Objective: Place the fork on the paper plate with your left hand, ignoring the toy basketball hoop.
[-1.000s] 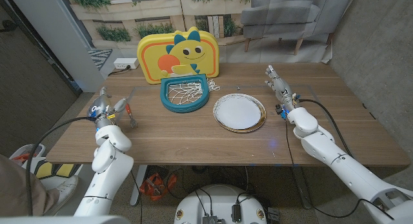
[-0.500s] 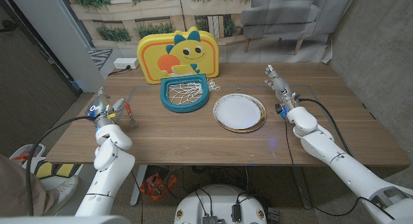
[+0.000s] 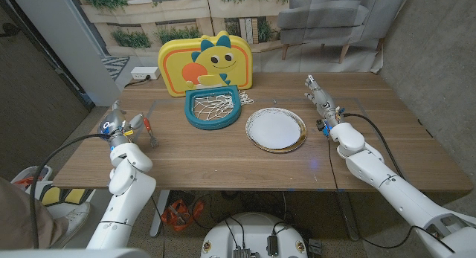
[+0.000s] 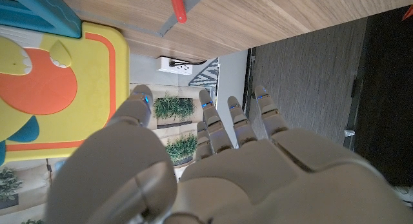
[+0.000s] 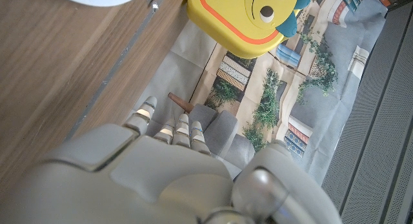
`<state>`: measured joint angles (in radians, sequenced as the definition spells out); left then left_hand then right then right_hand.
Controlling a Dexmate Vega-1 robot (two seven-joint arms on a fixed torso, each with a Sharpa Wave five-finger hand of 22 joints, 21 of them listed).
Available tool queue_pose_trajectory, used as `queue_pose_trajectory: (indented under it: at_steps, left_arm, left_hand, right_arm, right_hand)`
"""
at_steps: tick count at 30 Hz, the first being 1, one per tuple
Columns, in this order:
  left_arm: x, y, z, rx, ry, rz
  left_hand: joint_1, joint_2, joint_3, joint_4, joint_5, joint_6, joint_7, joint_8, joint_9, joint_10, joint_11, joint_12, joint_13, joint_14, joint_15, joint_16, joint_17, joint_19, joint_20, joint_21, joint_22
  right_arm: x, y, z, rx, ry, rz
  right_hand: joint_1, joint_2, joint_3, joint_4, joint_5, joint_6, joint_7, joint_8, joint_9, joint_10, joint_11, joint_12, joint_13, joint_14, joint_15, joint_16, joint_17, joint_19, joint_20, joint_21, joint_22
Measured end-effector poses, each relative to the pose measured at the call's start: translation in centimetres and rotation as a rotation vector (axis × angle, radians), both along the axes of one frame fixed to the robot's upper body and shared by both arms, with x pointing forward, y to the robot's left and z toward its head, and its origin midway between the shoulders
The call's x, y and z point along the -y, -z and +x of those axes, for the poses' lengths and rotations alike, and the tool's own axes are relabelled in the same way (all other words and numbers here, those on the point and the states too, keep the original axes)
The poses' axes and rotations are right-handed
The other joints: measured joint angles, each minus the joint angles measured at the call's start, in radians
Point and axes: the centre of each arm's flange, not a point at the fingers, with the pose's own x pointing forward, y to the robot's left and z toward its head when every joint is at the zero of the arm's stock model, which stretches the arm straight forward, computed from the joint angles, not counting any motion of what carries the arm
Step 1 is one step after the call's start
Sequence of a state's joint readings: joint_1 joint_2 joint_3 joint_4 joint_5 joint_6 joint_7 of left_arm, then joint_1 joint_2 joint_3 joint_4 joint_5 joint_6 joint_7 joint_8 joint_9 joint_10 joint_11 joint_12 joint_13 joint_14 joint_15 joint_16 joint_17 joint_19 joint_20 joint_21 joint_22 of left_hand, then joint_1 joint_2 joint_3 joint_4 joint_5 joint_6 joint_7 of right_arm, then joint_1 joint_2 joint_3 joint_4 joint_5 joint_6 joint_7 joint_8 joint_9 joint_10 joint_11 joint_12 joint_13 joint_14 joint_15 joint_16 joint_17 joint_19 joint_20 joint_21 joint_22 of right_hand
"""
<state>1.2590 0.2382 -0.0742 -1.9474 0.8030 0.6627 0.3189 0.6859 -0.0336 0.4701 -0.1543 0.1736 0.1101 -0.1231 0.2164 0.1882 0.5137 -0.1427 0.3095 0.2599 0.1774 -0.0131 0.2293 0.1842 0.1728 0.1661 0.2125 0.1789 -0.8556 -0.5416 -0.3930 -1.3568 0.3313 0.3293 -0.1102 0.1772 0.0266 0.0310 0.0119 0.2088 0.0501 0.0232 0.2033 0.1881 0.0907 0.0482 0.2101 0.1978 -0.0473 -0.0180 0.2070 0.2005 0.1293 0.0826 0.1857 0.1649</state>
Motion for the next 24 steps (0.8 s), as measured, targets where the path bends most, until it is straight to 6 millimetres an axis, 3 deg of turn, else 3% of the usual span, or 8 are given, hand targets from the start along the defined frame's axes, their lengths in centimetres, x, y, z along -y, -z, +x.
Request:
queue_pose_trajectory:
  at_steps: [24]
  left_arm:
    - [-0.49, 0.56, 0.6, -0.023, -0.01, -0.02]
  left_hand:
    - [-0.013, 0.005, -0.024, 0.015, 0.0, 0.003, 0.004, 0.0, 0.0, 0.003, 0.004, -0.014, 0.0, -0.004, 0.004, -0.005, 0.0, 0.0, 0.0, 0.0, 0.005]
  right_arm:
    - [-0.19, -0.06, 0.18, -0.005, -0.001, -0.007]
  right_hand:
    - [0.0, 0.0, -0.002, -0.007, 0.0, 0.0, 0.0, 0.0, 0.0, 0.0, 0.0, -0.004, 0.0, 0.0, 0.0, 0.0, 0.0, 0.005, 0.005, 0.0, 0.0]
